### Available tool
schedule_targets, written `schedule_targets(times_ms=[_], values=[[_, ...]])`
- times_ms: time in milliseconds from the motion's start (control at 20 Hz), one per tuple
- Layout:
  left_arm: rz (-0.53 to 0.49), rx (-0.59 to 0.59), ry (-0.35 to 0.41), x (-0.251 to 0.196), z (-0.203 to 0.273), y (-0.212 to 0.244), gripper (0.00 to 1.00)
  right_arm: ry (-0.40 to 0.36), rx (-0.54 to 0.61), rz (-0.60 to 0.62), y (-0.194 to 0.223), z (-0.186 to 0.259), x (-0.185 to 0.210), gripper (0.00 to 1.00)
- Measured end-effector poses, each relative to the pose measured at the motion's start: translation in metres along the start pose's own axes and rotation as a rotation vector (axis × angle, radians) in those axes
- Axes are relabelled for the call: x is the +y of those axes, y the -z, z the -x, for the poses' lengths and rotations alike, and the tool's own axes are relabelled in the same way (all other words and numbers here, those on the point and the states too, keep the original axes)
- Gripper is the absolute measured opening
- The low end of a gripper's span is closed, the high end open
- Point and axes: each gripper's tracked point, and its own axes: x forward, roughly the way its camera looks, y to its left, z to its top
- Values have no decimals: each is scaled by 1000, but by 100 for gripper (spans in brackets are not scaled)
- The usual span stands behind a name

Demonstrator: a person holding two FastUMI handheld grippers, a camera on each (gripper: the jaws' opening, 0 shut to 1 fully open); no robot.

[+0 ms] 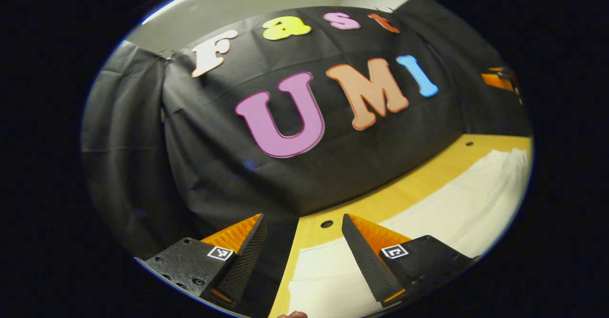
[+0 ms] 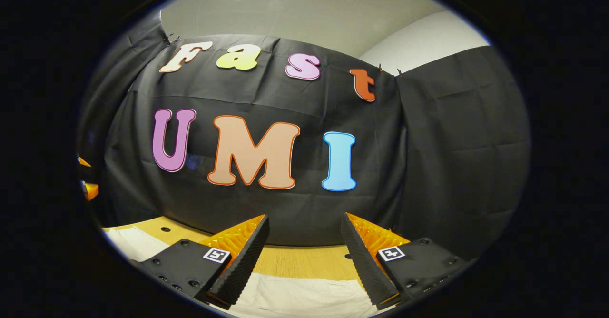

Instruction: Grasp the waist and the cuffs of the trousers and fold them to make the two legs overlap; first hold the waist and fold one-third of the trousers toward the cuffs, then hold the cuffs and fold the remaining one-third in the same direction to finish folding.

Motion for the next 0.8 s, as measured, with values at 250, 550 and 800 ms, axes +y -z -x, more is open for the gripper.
schedule_targets(times_ms=[250,550,800], values=[[-228,97,203,-53,23,57,96,8,22,-9,13,3,-2,97],[-377,240,336,-82,44,130,97,6,62,4,33,4,-6,97],[-545,365,482,-97,78,192,97,-9,89,19,49,3,-5,97]])
